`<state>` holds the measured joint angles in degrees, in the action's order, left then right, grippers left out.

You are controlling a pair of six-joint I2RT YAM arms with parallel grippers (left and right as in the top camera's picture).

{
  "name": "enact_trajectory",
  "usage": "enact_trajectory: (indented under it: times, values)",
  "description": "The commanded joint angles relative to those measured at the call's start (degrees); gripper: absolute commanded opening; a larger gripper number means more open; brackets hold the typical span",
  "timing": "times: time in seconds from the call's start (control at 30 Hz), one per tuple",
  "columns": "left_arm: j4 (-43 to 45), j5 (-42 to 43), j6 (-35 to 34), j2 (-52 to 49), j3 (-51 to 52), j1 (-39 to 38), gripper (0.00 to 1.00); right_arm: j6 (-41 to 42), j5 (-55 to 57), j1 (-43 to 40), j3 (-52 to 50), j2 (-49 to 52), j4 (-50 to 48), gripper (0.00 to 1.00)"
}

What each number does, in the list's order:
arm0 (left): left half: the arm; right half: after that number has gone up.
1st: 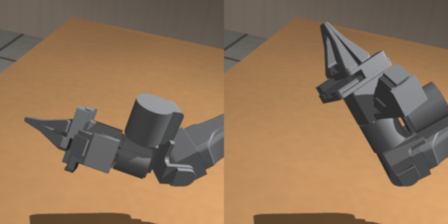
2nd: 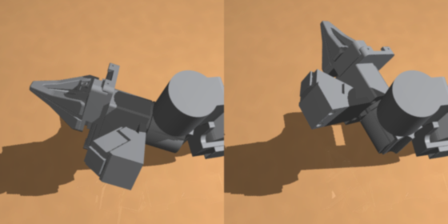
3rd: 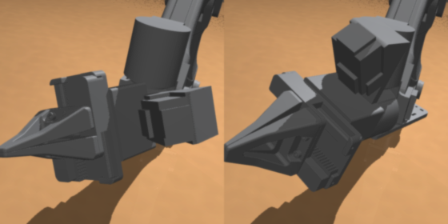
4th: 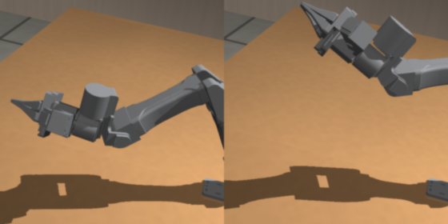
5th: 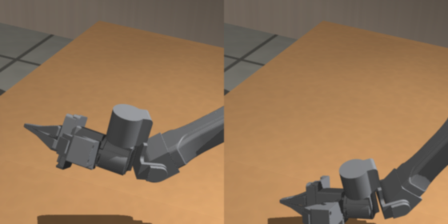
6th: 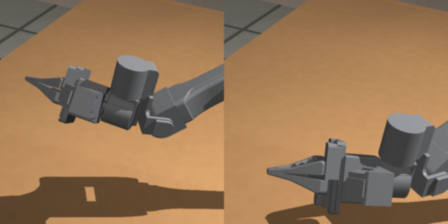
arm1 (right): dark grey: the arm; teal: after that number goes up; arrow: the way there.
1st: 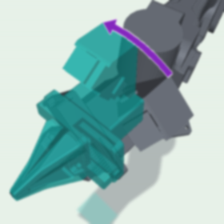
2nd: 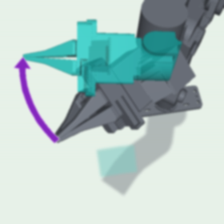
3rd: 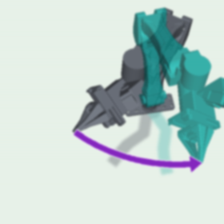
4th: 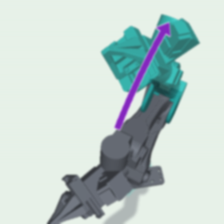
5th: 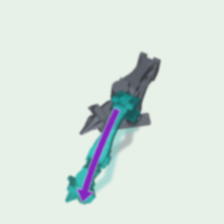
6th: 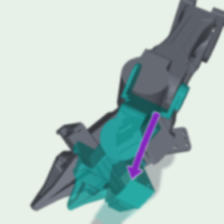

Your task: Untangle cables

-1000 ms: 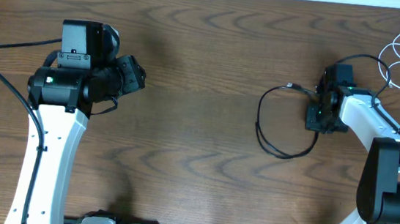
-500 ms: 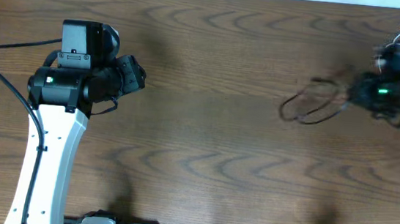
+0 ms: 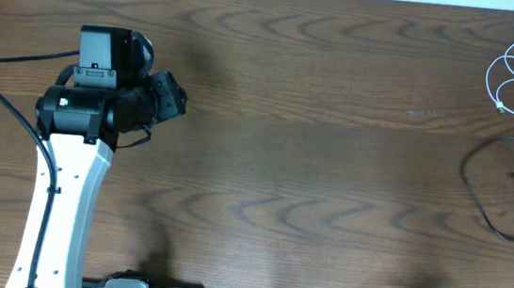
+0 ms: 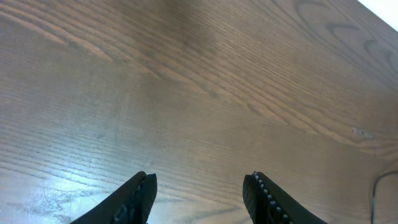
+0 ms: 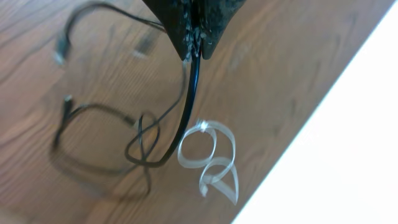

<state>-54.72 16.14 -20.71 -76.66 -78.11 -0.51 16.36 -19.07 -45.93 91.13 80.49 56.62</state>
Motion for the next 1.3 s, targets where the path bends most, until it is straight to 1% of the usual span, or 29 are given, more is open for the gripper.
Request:
enact_trajectory:
  times: [0.0,0.07,0.1,0.23,0.37,0.53,0.6,0.73,0.8,0.87,0.9,0.93,0.97,1.0,1.03,1.07,1.13,1.23,1.27]
  values:
    - [-0.13,-0.76,0.50,-0.39,0.76,0.17,0.51,3.61,1.40,-3.28,6.34,-0.66,-1.86,0.01]
    - [-0.13,-0.76,0.48,-0.39,0.76,0.17,0.51,5.35,7.06,-3.91,10.01,-0.59,-3.23,0.01]
    - [-0.11,-0.76,0.48,-0.39,0.76,0.17,0.51,5.75,8.11,-3.89,10.84,-0.50,-3.82,0.01]
    - [-0.11,-0.79,0.48,-0.39,0.76,0.17,0.51,9.94,8.35,-3.78,14.49,1.99,-9.07,0.01]
    - [-0.09,-0.79,0.50,-0.39,0.76,0.17,0.51,13.84,2.45,-1.92,15.41,6.12,-20.31,0.01]
    - [-0.09,-0.79,0.48,-0.39,0.76,0.17,0.51,15.47,3.82,2.12,15.78,10.23,-35.85,0.01]
    - [-0.09,-0.79,0.46,-0.39,0.76,0.17,0.51,17.05,6.86,3.56,18.29,12.11,-38.49,0.01]
    - [-0.07,-0.79,0.48,-0.39,0.76,0.17,0.51,16.59,6.69,5.53,24.41,14.86,-35.45,0.01]
    - [-0.04,-0.79,0.48,-0.39,0.76,0.17,0.51,14.47,6.73,6.73,25.97,15.78,-31.91,0.01]
    - [-0.07,-0.79,0.48,-0.44,0.76,0.17,0.51,10.84,7.17,8.11,26.03,16.41,-25.16,0.01]
    - [-0.07,-0.79,0.50,-0.44,0.76,0.17,0.51,8.85,7.78,8.59,26.03,16.74,-20.94,0.09]
    - [-0.09,-0.79,0.50,-0.44,0.76,0.17,0.51,7.98,8.41,8.85,26.03,16.94,-18.03,0.18]
    - [-0.09,-0.79,0.52,-0.44,0.76,0.17,0.51,7.10,8.57,8.98,26.03,17.03,-13.92,0.36]
    - [-0.07,-0.79,0.50,-0.44,0.76,0.17,0.51,6.71,8.46,9.11,26.03,17.03,-10.71,0.52]
    - [-0.07,-0.79,0.52,-0.44,0.76,0.17,0.51,5.64,8.28,9.20,26.03,17.00,-7.98,0.59]
    - [-0.07,-0.79,0.52,-0.44,0.76,0.17,0.51,5.25,8.02,9.25,26.03,16.96,-6.58,0.64]
    - [-0.07,-0.79,0.52,-0.44,0.76,0.17,0.51,1.38,6.03,9.29,26.03,16.90,-0.44,0.72]
    - [-0.09,-0.79,0.52,-0.44,0.76,0.17,0.51,-1.05,5.86,9.29,26.03,16.87,6.27,0.79]
    - [-0.11,-0.79,0.52,-0.44,0.76,0.17,0.51,-2.23,5.86,9.29,26.03,16.87,10.40,0.82]
